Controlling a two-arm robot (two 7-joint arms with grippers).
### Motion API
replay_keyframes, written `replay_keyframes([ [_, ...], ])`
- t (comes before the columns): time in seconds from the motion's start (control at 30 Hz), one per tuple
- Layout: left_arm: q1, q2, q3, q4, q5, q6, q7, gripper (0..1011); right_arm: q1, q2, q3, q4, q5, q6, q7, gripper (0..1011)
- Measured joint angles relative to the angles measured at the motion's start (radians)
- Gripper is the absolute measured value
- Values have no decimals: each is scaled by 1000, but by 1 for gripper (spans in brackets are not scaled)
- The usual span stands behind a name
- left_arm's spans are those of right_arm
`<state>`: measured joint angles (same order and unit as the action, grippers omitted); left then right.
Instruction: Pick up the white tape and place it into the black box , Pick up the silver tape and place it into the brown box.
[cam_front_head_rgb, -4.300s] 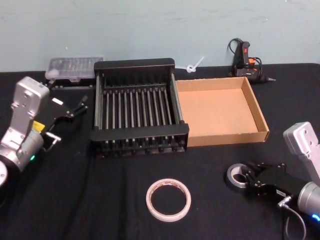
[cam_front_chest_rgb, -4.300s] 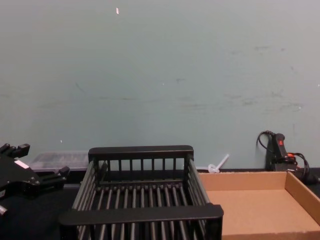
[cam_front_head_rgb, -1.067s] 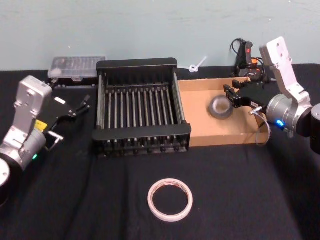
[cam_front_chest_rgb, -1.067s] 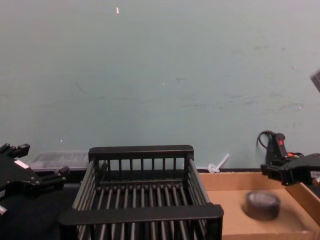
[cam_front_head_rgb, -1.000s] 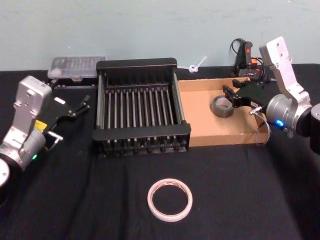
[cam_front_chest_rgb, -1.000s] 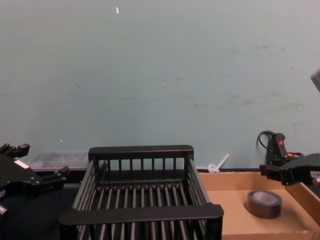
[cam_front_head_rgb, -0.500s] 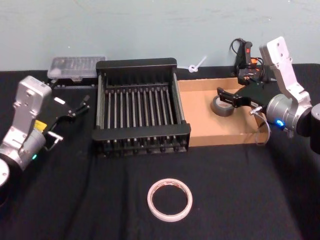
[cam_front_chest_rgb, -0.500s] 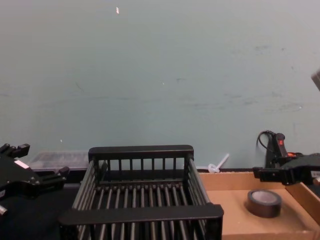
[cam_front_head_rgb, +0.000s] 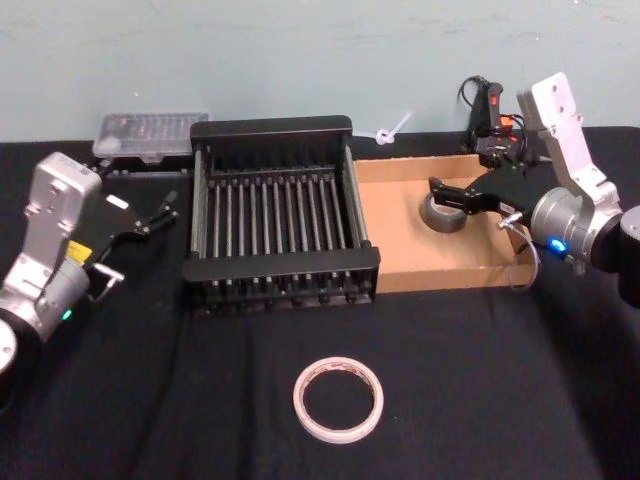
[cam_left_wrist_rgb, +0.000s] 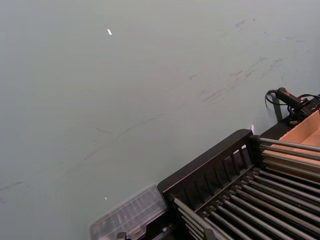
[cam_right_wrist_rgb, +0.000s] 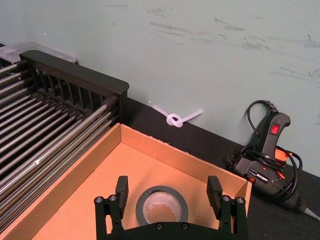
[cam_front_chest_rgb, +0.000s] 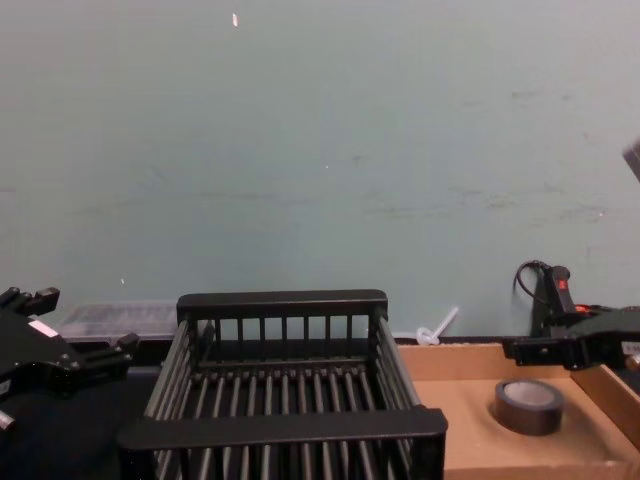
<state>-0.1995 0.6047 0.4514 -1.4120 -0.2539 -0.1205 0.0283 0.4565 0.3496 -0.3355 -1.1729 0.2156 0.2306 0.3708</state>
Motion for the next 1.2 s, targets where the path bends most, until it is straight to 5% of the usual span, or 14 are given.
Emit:
replay_keyframes([
  [0.43,0,0,0,0,0,0,0,1001,-26,13,11,-31,7,-21,14,1002],
  [1.2,0,0,0,0,0,0,0,1001,-301,168,59,-356,66,-152,86,1002],
])
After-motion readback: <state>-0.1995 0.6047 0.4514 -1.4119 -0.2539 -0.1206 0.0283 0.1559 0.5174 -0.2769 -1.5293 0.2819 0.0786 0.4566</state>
